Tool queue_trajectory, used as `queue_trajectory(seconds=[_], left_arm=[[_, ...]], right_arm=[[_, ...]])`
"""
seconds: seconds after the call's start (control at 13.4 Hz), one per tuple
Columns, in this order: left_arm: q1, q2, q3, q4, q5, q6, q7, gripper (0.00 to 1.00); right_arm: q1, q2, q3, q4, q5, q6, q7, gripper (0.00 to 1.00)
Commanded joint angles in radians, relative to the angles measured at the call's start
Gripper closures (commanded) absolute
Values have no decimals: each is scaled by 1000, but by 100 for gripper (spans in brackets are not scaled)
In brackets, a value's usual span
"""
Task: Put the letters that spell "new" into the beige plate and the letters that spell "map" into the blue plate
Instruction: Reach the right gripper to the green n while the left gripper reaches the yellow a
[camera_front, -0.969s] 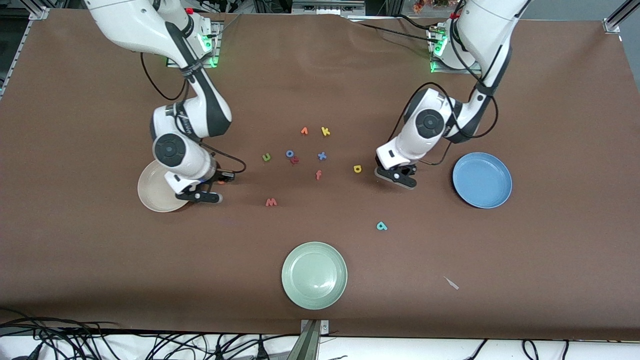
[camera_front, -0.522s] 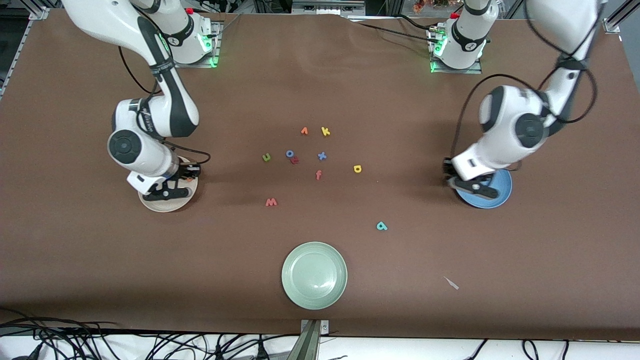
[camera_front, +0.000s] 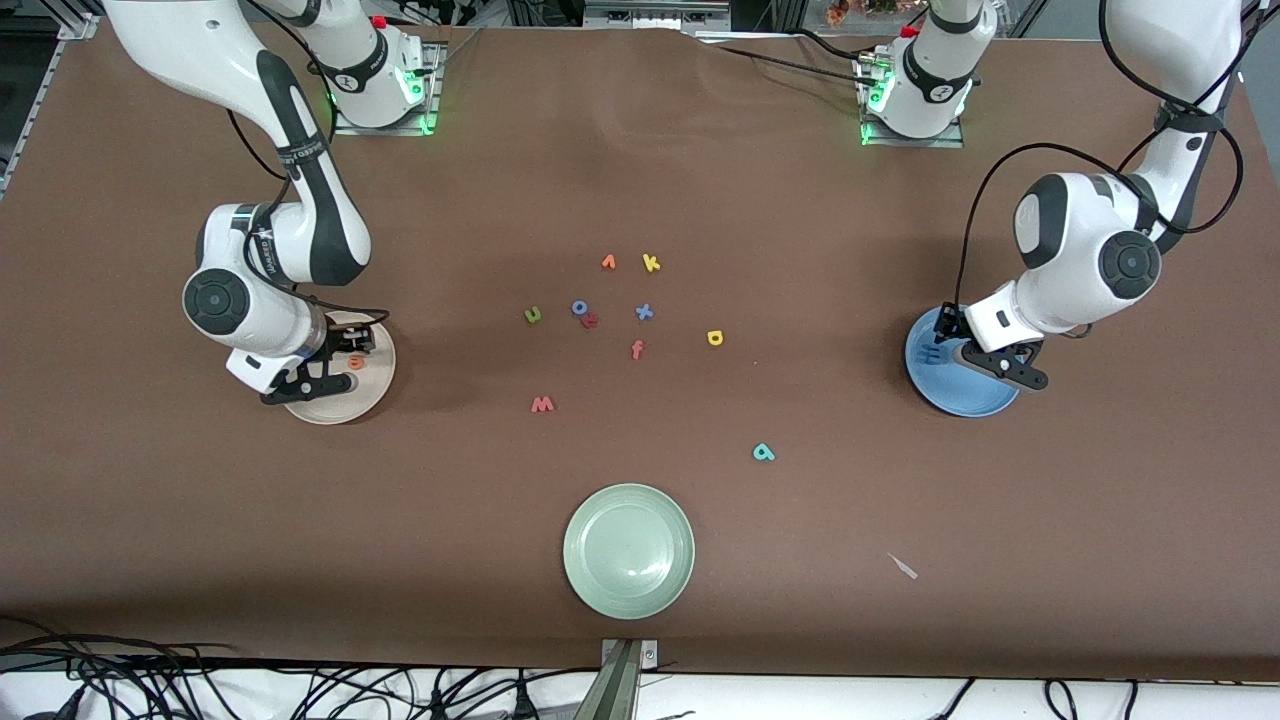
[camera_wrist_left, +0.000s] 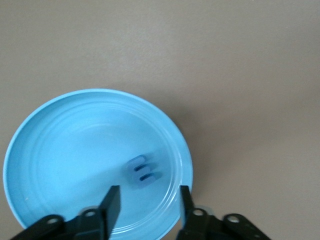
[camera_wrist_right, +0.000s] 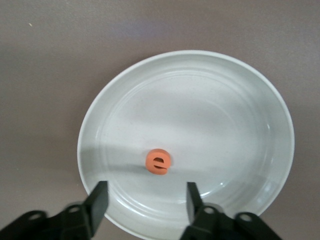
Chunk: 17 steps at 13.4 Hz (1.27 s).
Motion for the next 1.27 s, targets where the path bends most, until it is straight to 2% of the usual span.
queue_trajectory(seconds=[0.0, 0.22, 0.45, 0.67, 0.89, 1.04, 1.19], left_arm=[[-9, -9, -15, 5, 9, 6, 5, 35], [-42, 19, -91, 23, -22, 58, -47, 39], [-197, 77, -104, 32, -98, 150, -220, 39], [-349, 163, -104, 139, -123, 160, -431, 39], [-464, 230, -101, 218, -117, 161, -638, 39], [-498, 257, -97, 226, -114, 175, -679, 39], [-510, 290, -96, 227, -112, 241, -683, 39]], right_arm=[[3, -18, 40, 3, 35, -4, 66, 0], [9, -18, 115, 22, 70, 4, 242, 0], [17, 8, 190, 67, 70, 36, 408, 0], [68, 48, 204, 112, 70, 53, 536, 0], [135, 41, 204, 86, 70, 51, 739, 0], [144, 24, 234, 51, 72, 59, 821, 0], [144, 2, 264, -18, 70, 134, 881, 0]])
